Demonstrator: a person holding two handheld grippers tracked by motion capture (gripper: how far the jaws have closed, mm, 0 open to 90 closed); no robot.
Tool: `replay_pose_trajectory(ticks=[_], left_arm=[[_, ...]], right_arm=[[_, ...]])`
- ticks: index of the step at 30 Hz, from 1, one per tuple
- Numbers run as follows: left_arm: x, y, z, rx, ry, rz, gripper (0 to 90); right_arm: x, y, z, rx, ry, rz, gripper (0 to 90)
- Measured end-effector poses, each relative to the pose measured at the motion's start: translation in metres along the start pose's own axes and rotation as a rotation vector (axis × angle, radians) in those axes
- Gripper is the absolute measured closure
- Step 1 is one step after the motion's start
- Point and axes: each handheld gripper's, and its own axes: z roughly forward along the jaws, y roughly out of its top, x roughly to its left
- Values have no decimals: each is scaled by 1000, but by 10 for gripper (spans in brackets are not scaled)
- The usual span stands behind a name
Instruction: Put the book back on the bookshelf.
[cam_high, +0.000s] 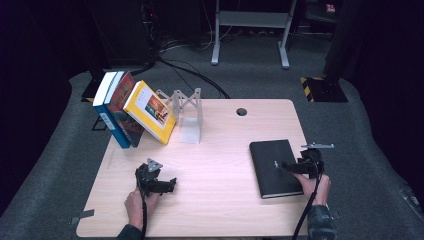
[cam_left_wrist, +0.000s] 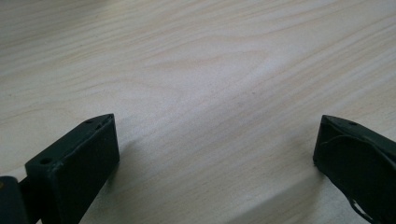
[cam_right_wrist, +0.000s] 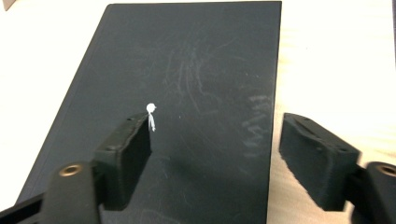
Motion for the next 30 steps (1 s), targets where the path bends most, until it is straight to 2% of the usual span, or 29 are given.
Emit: replay_pose_trajectory(ticks=[1, 5, 7, 11, 17, 22, 30], left_arm=[[0, 0, 0, -2, 0, 0, 0], [0, 0, 0, -2, -1, 0, 0], [0, 0, 0, -2, -1, 1, 0], [0, 0, 0, -3, -2, 1, 1], [0, 0, 0, -3, -3, 1, 2], [1, 0, 0, -1, -4, 5, 2], [0, 0, 0, -3, -3, 1, 1]], right_arm=[[0, 3, 1, 3, 27, -10, 236], [1, 12, 5, 37, 14, -34, 250], [1, 17, 7, 72, 16, -8, 260], [-5, 25, 14, 81, -6, -18, 300], [-15, 32, 26, 134, 21, 13, 345], [-14, 33, 26, 131, 16, -4, 352], [-15, 32, 21, 128, 32, 7, 366]])
